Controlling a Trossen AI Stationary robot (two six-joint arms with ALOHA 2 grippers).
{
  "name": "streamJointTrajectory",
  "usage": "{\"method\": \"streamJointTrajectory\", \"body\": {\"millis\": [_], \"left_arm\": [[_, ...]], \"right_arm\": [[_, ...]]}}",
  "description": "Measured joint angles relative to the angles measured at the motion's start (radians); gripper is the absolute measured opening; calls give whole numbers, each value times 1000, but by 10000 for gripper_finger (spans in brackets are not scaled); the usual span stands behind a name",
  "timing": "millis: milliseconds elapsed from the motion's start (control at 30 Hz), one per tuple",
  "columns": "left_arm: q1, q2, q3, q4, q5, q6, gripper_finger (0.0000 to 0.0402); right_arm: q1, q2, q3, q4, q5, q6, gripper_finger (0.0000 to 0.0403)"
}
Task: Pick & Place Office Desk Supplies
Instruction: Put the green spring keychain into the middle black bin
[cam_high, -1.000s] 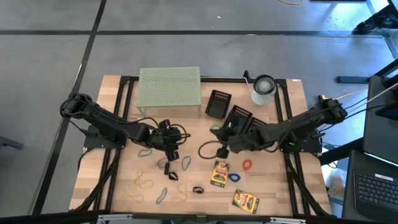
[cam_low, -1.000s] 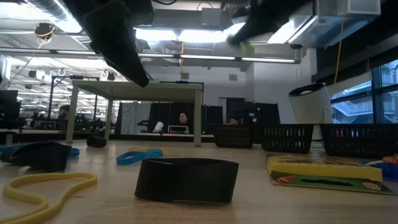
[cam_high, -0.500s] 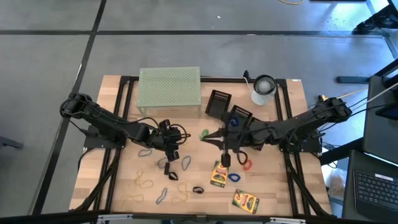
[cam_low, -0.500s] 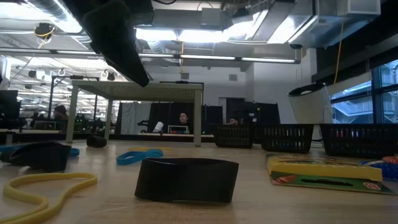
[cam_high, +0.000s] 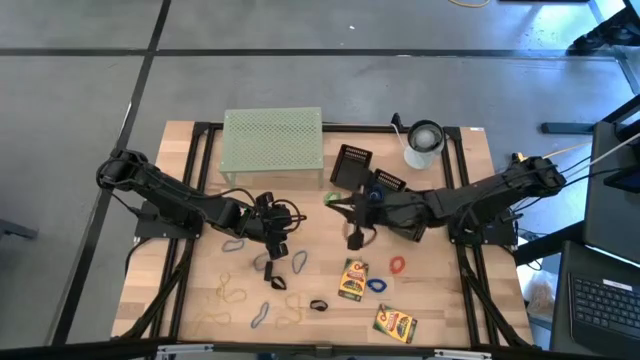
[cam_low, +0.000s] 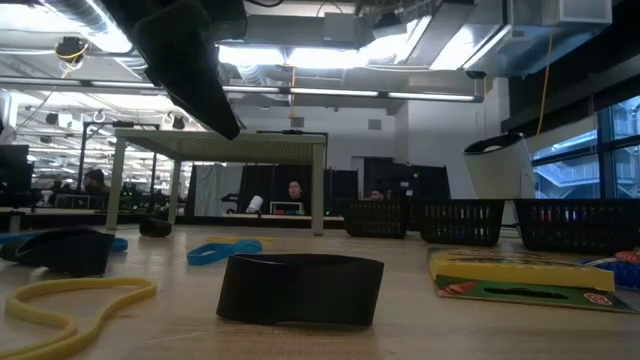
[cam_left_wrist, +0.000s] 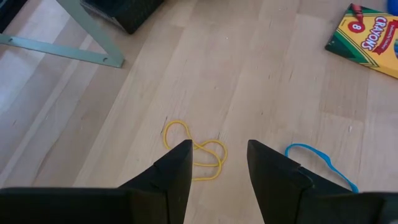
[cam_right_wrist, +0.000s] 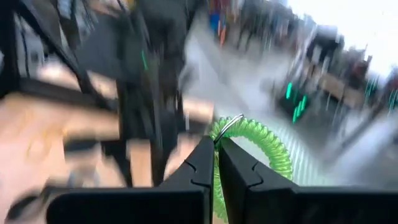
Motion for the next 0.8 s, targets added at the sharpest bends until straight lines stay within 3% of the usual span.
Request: {"method": "streamJointTrajectory", "body": {"millis": [233,400,567,800], "left_arm": [[0,0,0,0,0,0,148],[0,0,0,0,0,0,148],[0,0,0,0,-2,0,148],[0,0,0,1,-11,0,148]], "right_arm": [[-64,0,0,-544,-4,465,13],[-99,0,-4,-848,-47,686,13],[-146,3,-97,-855,-52,789,13],[-223,14,-229,-693,-27,802,13]]}}
